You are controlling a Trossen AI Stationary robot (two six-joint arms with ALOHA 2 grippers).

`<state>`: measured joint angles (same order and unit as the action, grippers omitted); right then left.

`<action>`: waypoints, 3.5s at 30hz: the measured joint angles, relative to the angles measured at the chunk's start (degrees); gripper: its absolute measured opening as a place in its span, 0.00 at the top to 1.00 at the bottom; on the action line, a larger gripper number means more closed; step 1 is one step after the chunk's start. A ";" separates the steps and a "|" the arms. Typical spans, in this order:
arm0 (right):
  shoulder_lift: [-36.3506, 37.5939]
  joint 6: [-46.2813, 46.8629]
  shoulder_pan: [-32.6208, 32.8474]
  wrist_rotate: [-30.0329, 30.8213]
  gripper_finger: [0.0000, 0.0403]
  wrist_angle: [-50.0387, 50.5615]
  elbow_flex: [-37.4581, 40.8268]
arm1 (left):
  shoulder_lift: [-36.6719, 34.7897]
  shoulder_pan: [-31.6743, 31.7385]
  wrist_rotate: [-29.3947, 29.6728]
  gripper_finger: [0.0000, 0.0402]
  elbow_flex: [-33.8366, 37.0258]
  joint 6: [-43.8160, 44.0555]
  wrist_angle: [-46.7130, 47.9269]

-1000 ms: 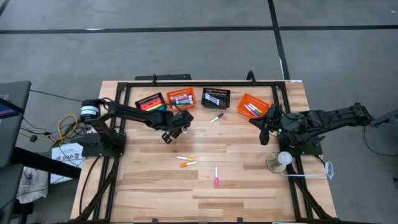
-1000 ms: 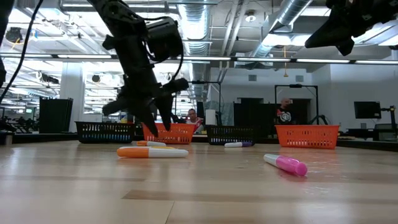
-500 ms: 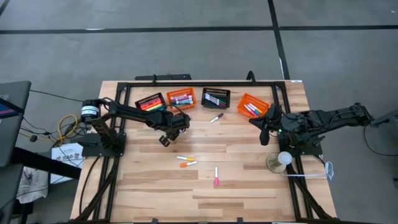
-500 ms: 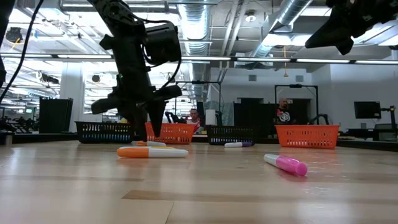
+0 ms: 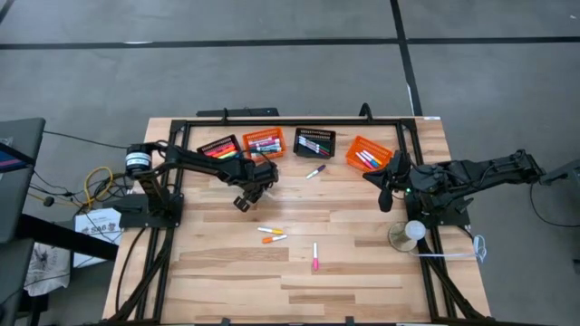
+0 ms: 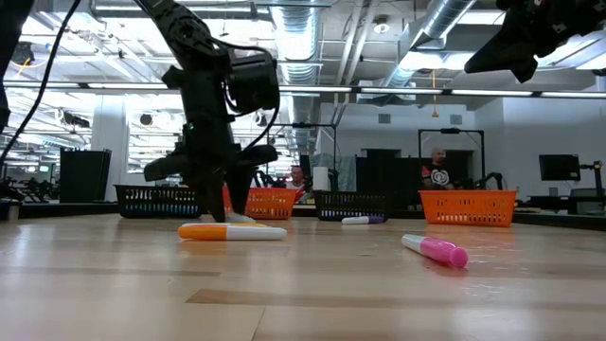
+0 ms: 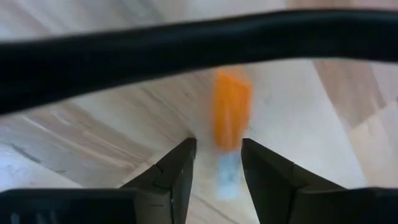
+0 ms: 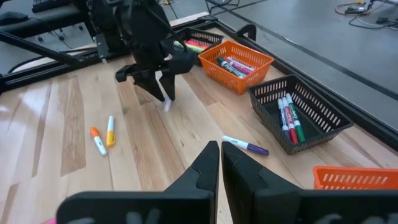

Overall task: Pick & Place Markers
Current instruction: Put the top orange small highlighter pen into the left orange bin

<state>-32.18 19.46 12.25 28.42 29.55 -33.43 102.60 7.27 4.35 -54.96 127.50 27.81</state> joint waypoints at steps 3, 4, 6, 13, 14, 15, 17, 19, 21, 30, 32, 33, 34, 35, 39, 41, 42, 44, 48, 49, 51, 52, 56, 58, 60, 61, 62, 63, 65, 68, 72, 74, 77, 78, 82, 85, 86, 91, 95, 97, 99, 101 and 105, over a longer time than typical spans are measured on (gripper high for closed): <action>0.00 0.00 0.00 0.00 0.98 -0.01 0.00 | 0.68 -0.17 -0.85 0.66 -0.02 0.16 0.18; 0.00 0.00 0.00 0.00 0.98 0.00 0.00 | 0.70 -0.24 -0.82 0.66 -0.02 0.31 0.20; 0.00 0.00 0.00 0.00 0.98 0.01 0.00 | 0.26 -0.26 -0.87 0.66 0.10 0.31 0.31; 0.00 0.00 0.00 0.02 0.98 0.01 0.00 | -1.09 -0.22 -2.37 0.66 0.13 0.20 4.53; 0.00 0.00 0.00 0.02 0.98 0.01 0.00 | -1.09 -0.20 -2.89 0.66 0.13 0.00 4.99; 0.00 0.00 0.00 0.02 0.98 0.01 0.00 | -1.07 -0.20 -3.27 0.66 0.13 -0.38 5.49; 0.00 0.00 0.00 0.00 0.98 0.01 0.00 | -1.05 -0.20 -4.09 0.66 0.11 -1.03 6.58; 0.00 0.00 0.00 0.00 0.98 0.01 0.00 | -1.05 -0.21 -4.86 0.66 0.11 -1.52 7.72; 0.00 0.01 0.00 -0.01 0.98 0.01 0.00 | -1.04 -0.38 -5.64 0.66 0.13 -2.48 8.70; 0.01 0.02 0.09 -0.13 0.98 0.01 0.00 | -1.07 -3.29 -6.98 0.66 0.22 -5.74 13.66; 0.00 0.02 0.09 -0.13 0.98 0.01 0.00 | -1.07 -3.39 -7.43 0.66 0.22 -7.53 14.41; 0.02 0.02 0.09 -0.13 0.98 0.01 0.00 | -1.07 -3.42 -7.65 0.66 0.24 -8.23 14.88; 0.00 0.02 0.09 -0.13 0.98 0.01 0.00 | -1.07 -3.42 -7.84 0.66 0.24 -8.76 15.37; 0.00 0.02 0.09 -0.13 0.98 0.01 0.00 | -1.07 -3.32 -8.03 0.66 0.22 -9.34 15.86; 0.00 0.02 0.09 -0.13 0.98 0.01 0.00 | -1.07 -3.20 -6.60 0.66 0.22 -13.03 16.95; 0.01 0.04 0.09 -0.13 0.98 -0.01 0.00 | -1.07 -3.19 -5.09 0.66 0.22 -13.74 16.94; 0.00 0.04 0.09 -0.13 0.98 0.01 0.00 | -1.07 -3.07 -4.88 0.66 0.22 -13.86 16.93; 0.00 0.04 0.09 -0.13 0.98 -0.01 0.00 | -1.07 -2.97 -4.47 0.66 0.24 -14.95 17.01; 0.00 0.04 0.09 -0.12 0.98 -0.01 0.00 | -1.05 -2.99 -3.05 0.66 0.26 -17.41 17.14; 0.00 0.07 0.09 -0.12 0.98 -0.01 0.00 | -1.05 -2.97 -2.81 0.66 0.26 -17.83 17.14; 0.00 0.07 0.09 -0.11 0.98 -0.01 0.00 | -1.05 -2.97 -2.19 0.66 0.28 -18.66 17.08; 0.00 0.07 0.09 -0.11 0.98 -0.01 0.00 | -1.05 -2.97 -1.72 0.66 0.32 -19.31 16.97; 0.01 0.07 0.03 -0.11 0.98 -0.01 0.00 | -1.02 -2.97 0.49 0.66 0.37 -23.49 16.71; 0.00 0.07 0.02 -0.11 0.98 -0.03 0.00 | -1.02 -3.09 1.39 0.66 0.39 -25.48 16.53; 0.00 0.16 0.03 -0.11 0.98 -0.03 0.00 | -1.02 -3.15 2.48 0.66 0.42 -27.30 16.24; 0.00 0.38 0.04 -0.10 0.98 -0.03 0.00 | -1.02 -3.22 2.91 0.66 0.42 -28.53 16.06; 0.00 0.64 0.04 -0.09 0.98 -0.04 0.00 | -1.02 -3.23 3.38 0.66 0.44 -29.91 15.91; 0.00 1.05 0.03 -0.09 0.98 -0.05 0.00 | -1.02 -3.26 4.09 0.66 0.44 -31.36 15.72; 0.00 1.53 0.04 -0.07 0.98 -0.05 0.00 | -1.00 -3.47 5.37 0.66 0.48 -34.05 15.19; 0.00 1.53 0.04 -0.07 0.98 -0.05 0.00 | -1.00 -3.66 6.46 0.66 0.47 -36.43 14.71; 0.01 1.53 0.02 -0.07 0.98 -0.04 0.00 | -1.00 -4.25 7.52 0.66 0.46 -38.97 14.30; 0.00 1.53 0.03 -0.07 0.98 -0.03 0.00 | -1.00 -4.72 8.00 0.66 0.44 -39.03 14.20; 0.01 1.53 0.04 -0.07 0.98 -0.03 0.00 | -1.00 -5.41 8.99 0.66 0.44 -39.03 14.12; 0.00 1.53 0.03 -0.07 0.98 -0.03 0.00 | -0.98 -5.52 9.11 0.66 0.42 -39.01 14.10; 0.00 1.53 0.02 -0.07 0.98 -0.03 0.00 | -0.98 -5.91 9.16 0.66 0.42 -38.99 14.08; 0.00 1.54 0.02 -0.07 0.98 -0.03 -0.02 | -0.98 -6.20 9.17 0.66 0.42 -38.97 14.08; 0.00 1.55 0.02 -0.07 0.98 -0.03 0.00 | -0.98 -6.27 9.18 0.66 0.42 -38.96 14.08; 0.00 1.55 0.02 -0.07 0.98 -0.03 -0.02 | -1.35 -6.36 8.95 0.66 0.42 -38.96 14.06; 0.00 1.55 0.03 -0.07 0.98 -0.01 -0.02 | -2.17 -6.43 10.00 0.66 0.49 -38.75 13.89; 0.02 1.55 0.02 -0.07 0.98 -0.01 -0.02 | -2.78 -6.47 11.57 0.66 0.63 -38.70 13.41; 0.00 1.55 0.02 -0.07 0.98 -0.01 -0.02 | -3.50 -6.27 13.20 0.66 0.62 -38.77 12.87; 0.02 1.55 0.02 -0.07 0.98 -0.01 -0.02 | -3.80 -6.28 14.28 0.66 0.57 -38.81 12.94; 0.02 1.54 0.03 -0.07 0.98 -0.01 -0.02 | -3.71 -6.44 13.40 0.66 0.56 -38.89 12.87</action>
<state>-32.16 21.01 12.28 28.36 29.54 -33.45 98.89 0.83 17.75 -54.40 88.60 40.68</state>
